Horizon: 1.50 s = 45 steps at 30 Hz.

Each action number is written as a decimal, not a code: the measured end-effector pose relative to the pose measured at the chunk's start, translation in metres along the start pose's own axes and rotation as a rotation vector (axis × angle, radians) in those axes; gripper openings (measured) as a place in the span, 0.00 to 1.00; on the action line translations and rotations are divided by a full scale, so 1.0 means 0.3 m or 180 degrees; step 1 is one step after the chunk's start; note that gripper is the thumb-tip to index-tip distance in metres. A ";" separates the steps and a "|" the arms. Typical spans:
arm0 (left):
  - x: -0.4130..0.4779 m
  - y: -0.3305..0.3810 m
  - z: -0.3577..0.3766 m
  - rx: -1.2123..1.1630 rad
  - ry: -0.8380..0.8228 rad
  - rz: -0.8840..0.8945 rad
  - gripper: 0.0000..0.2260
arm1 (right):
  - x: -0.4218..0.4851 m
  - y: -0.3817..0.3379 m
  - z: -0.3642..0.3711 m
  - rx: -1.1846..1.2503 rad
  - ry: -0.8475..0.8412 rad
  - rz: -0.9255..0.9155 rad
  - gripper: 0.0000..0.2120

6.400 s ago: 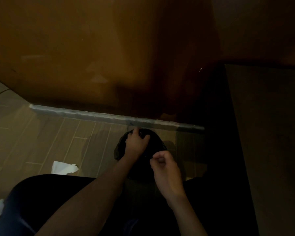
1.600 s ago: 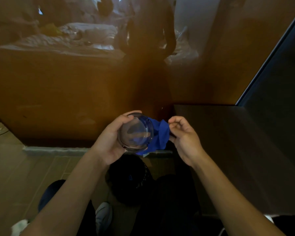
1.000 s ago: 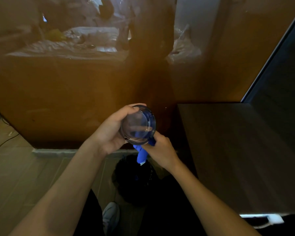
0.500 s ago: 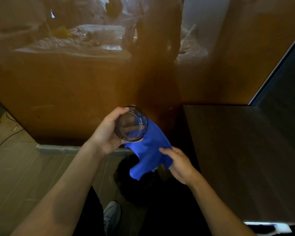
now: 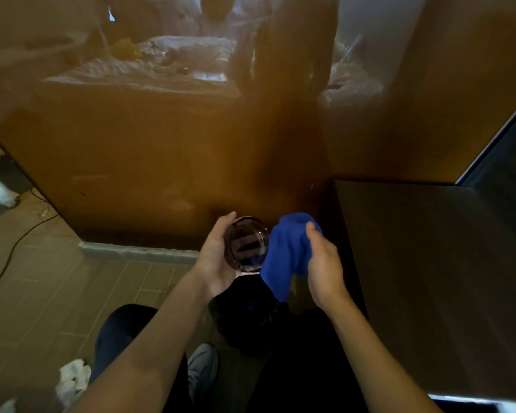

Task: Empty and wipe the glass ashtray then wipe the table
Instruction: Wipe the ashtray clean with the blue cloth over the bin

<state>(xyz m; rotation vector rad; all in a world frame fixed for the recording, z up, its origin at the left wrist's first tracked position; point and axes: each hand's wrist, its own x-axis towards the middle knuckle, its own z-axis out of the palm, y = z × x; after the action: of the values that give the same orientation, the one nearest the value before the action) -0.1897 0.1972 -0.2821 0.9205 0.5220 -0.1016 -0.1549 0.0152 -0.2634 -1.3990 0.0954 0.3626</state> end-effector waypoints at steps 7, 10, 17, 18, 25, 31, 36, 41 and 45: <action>0.058 -0.039 -0.002 0.0085 0.0004 0.0137 0.25 | 0.012 0.153 0.023 -0.4174 -0.0914 -0.1713 0.22; 0.100 -0.072 -0.016 0.0104 0.0071 0.0162 0.20 | 0.026 0.174 0.039 -0.4180 -0.0828 -0.1514 0.22; 0.228 -0.117 -0.052 -0.0031 0.0109 0.0279 0.20 | 0.076 0.272 0.087 -0.2378 -0.0683 -0.0149 0.23; 0.243 -0.124 -0.062 -0.0033 0.0085 0.0294 0.19 | 0.088 0.293 0.093 -0.2193 -0.0649 -0.0065 0.28; 0.321 -0.140 -0.129 0.0094 0.0098 0.0168 0.18 | 0.173 0.426 0.131 -0.1906 -0.0870 0.0242 0.27; 0.382 -0.132 -0.125 0.0037 0.0205 0.0130 0.18 | 0.271 0.379 0.160 -0.2594 -0.1075 -0.0430 0.09; 0.399 -0.135 -0.115 0.0481 0.0273 0.0327 0.16 | 0.316 0.397 0.160 -0.3403 -0.0655 -0.0845 0.18; 0.410 -0.128 -0.105 0.0783 0.0437 0.0418 0.16 | 0.285 0.403 0.201 -0.4908 -0.0362 -0.1027 0.08; 0.413 -0.119 -0.127 0.0626 0.0506 0.0422 0.16 | 0.254 0.352 0.205 -0.5252 -0.0857 -0.1102 0.12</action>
<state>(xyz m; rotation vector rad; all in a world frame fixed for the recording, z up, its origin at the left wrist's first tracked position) -0.1072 0.2220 -0.3853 1.1591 0.6038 0.0416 -0.1245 0.1031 -0.3735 -2.8908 -0.8462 0.3104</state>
